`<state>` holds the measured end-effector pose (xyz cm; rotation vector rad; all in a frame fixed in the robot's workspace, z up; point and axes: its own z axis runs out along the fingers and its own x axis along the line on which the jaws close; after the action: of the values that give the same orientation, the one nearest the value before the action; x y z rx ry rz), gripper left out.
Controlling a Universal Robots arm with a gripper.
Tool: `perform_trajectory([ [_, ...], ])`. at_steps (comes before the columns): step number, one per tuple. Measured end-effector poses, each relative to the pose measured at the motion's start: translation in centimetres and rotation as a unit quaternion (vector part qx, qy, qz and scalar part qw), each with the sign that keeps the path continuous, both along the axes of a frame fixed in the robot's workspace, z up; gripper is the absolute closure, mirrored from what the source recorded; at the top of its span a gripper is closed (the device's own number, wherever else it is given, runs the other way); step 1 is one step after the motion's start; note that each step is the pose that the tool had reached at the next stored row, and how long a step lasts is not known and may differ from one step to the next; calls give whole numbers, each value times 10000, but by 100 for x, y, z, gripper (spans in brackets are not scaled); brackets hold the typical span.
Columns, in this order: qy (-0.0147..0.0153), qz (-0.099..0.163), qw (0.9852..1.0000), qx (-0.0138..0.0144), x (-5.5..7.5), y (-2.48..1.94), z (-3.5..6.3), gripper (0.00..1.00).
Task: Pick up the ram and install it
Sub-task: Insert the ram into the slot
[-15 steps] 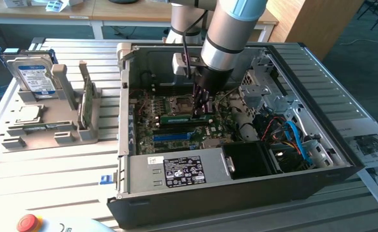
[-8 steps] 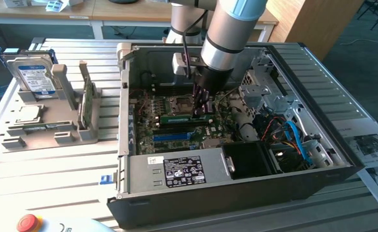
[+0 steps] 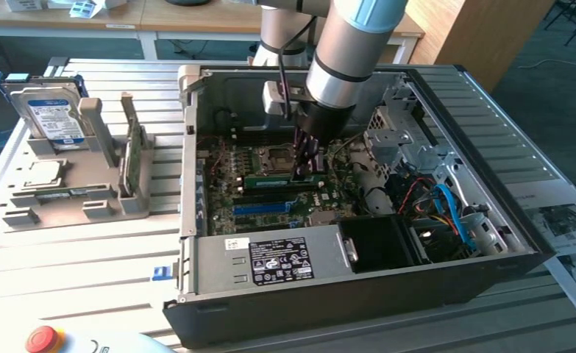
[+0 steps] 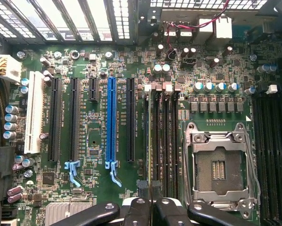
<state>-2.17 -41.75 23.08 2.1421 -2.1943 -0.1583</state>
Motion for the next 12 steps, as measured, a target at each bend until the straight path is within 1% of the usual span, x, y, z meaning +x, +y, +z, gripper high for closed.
perform_trajectory([
  [12,0,34,10000,1,0,0,-2,88],
])
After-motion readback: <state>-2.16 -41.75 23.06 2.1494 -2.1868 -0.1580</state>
